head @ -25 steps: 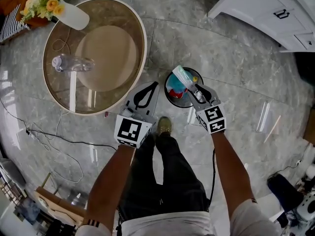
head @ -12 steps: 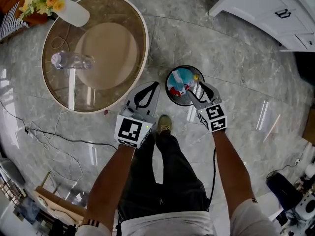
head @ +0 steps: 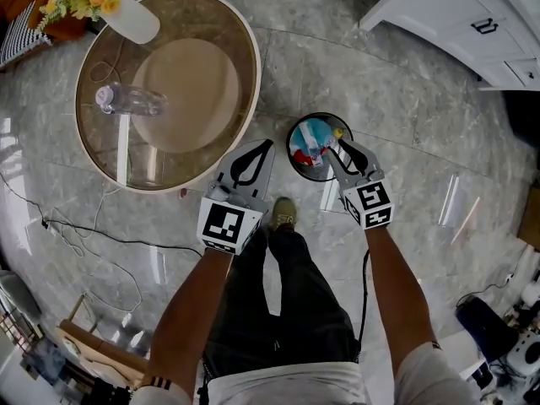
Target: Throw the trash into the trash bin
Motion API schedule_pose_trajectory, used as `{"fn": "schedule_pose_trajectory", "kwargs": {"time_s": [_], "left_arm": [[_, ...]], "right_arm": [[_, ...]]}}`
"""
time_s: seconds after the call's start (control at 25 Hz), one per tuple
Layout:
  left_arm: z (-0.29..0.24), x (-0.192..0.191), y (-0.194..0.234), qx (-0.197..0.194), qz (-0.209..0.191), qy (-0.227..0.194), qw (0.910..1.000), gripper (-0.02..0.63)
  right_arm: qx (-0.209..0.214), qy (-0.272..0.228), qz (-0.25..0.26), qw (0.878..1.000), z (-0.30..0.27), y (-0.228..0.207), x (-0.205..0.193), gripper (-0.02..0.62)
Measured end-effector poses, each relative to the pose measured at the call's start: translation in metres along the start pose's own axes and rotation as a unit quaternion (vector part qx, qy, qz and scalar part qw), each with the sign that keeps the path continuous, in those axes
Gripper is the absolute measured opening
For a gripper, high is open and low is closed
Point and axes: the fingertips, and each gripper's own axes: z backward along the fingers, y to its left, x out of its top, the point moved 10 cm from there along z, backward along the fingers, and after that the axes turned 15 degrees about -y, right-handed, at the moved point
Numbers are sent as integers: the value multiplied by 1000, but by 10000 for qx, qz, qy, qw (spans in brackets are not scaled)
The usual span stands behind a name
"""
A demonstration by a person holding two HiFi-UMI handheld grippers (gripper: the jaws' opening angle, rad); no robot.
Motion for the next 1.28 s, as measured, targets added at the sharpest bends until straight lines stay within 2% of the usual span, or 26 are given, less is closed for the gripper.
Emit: {"fn": "schedule_pose_trajectory", "kwargs": {"time_s": [0.08,0.12,0.28,0.56,0.92,1.28], "left_arm": [[5,2,4,62,-49,-56,10000,0],[7,3,6,96,-65,-81,9999,0],[21,11,15,288,5,-163,9995,0],[46,27,37,604,-250,-367,9972,0],[90,53,69,1032,-422,-530,9923,0],[132,82,107,1368,-478,-669,9872,0]], "right_arm": [[21,-215,69,9997,-1,4,11,26],[34,-322,95,9994,-3,7,17,2],[211,-714,183,9971,-13,24,44,2],[825,-1244,336,9882,-44,67,90,2],[1669,-1586,433,9722,-83,139,138,2],[2188,-1844,585,9564,-126,200,184,2]]}}
